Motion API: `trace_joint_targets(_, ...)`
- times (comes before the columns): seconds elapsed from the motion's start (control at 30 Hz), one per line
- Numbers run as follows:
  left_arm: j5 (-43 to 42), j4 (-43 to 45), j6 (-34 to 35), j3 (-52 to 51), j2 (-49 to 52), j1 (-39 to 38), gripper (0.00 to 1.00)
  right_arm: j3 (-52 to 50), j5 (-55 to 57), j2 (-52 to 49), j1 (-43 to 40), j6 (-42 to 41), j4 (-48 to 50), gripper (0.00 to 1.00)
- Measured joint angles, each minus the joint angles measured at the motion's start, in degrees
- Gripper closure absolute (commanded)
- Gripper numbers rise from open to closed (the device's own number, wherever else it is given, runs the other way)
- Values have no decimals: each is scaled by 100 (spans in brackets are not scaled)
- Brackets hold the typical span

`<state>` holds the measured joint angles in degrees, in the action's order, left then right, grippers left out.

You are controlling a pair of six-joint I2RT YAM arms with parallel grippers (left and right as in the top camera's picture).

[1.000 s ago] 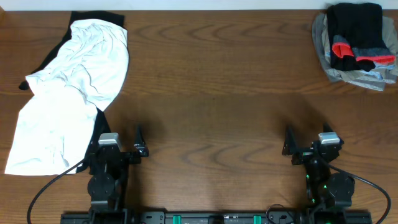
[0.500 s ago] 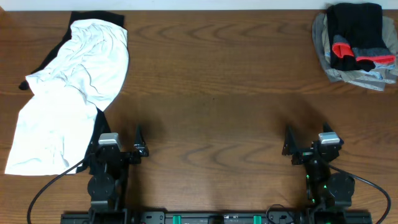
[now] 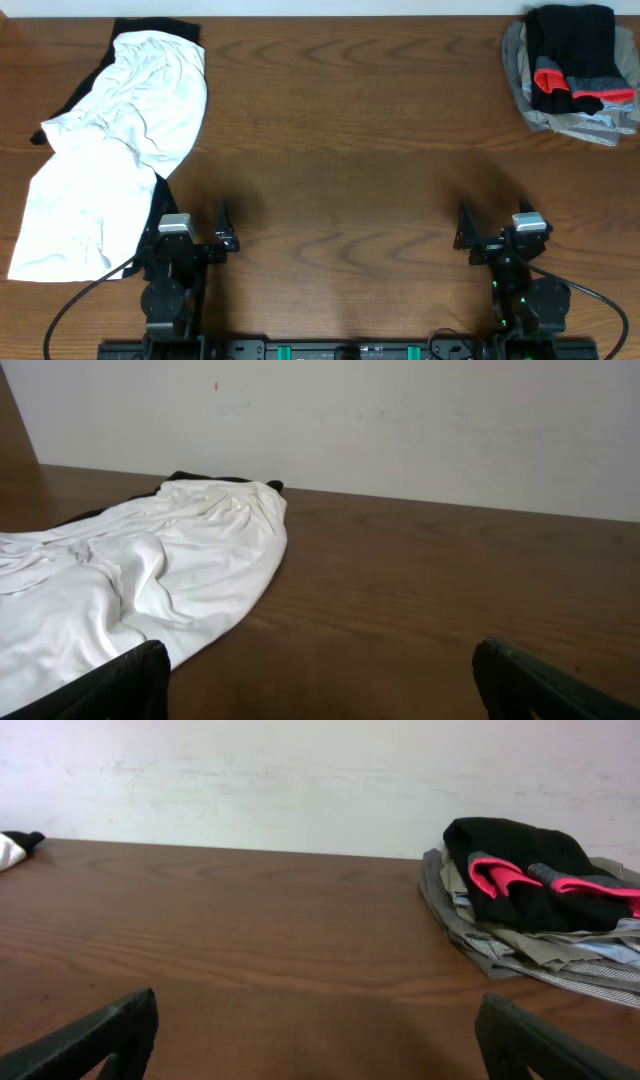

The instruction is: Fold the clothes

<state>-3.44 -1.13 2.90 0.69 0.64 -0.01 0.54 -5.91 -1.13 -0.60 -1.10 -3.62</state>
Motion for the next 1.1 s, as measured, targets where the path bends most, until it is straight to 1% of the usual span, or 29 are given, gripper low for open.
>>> trace_joint_targets(0.43,-2,7,0,0,0,0,2,0,-2,0,0,0,55,1)
trace_joint_targets(0.6,-7,153,0,-7,0,0,2,-2,-7,0,0,-149,101,1)
trace_joint_targets(0.7,-2,315,0,-9,0,0,2,-2,-7,0,0,-219,256,1)
trace_joint_targets(0.93,-2,306,0,-7,37,0,2,-9,-9,0,0,-282,905,1)
trace_joint_targets(1.1,-2,260,0,136,387,0,2,-7,-31,0,0,-284,1032,1)
